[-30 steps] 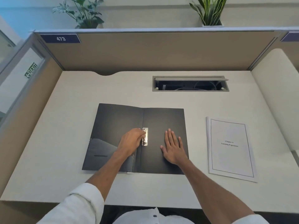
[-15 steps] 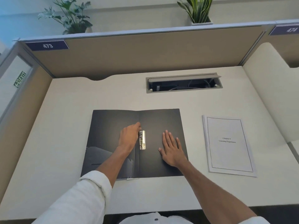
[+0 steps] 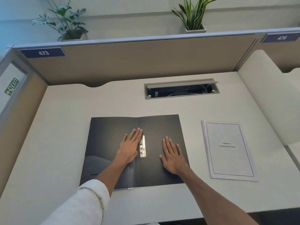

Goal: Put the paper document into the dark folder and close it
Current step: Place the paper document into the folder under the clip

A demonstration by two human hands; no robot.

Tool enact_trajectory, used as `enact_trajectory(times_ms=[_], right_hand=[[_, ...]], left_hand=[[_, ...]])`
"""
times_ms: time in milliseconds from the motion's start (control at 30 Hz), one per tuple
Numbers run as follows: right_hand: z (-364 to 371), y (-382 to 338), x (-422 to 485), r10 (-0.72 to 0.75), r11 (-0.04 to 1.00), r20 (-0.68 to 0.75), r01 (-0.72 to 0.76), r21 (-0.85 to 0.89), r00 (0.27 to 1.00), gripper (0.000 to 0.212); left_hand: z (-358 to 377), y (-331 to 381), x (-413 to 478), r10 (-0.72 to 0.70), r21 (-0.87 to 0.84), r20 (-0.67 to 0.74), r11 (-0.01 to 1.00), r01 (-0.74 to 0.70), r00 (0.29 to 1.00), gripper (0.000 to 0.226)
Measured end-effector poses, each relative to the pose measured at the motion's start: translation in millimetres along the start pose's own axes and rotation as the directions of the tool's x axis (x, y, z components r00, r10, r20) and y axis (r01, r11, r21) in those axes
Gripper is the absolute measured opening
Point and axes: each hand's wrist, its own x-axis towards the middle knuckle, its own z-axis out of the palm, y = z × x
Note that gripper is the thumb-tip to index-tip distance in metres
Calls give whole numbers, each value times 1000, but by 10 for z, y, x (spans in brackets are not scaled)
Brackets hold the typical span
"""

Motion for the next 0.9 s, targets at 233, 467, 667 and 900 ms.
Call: enact_trajectory(times_ms=[233, 467, 667, 900], right_hand=[[-53, -50, -19, 13, 1000, 24, -13, 15, 1000, 75], [-253, 7, -105, -29, 986, 2, 28, 163, 1000, 79], [-416, 513, -355, 23, 985, -172, 8, 173, 985, 79], [-552, 1466, -738, 160, 972, -211, -117, 201, 964, 79]], left_hand=[[-12, -55, -55, 9, -48, 23, 999, -8, 1000, 94], [36, -49, -115, -52, -141, -96, 989, 38, 994, 72], [-53, 513, 0, -44, -192, -201, 981, 4, 979, 69], [-57, 1837, 258, -3, -229, -220, 972, -48, 976, 66]])
